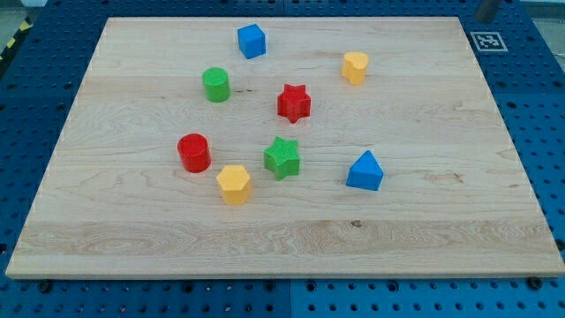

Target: Slide the red star closer to green circle

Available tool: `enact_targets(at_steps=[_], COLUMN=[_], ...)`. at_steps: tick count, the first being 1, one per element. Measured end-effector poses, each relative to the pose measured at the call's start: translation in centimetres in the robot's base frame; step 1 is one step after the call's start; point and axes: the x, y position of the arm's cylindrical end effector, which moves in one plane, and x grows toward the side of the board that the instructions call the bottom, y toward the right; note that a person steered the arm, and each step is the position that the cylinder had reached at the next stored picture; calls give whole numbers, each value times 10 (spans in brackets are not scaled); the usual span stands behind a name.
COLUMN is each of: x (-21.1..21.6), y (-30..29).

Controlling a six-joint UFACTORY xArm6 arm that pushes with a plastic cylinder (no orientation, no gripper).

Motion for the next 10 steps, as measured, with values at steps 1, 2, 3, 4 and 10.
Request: enact_targets(at_steps=[1,2,3,4,10], x=[1,1,1,0,190], y=[-3,-3,-3,-5,-70])
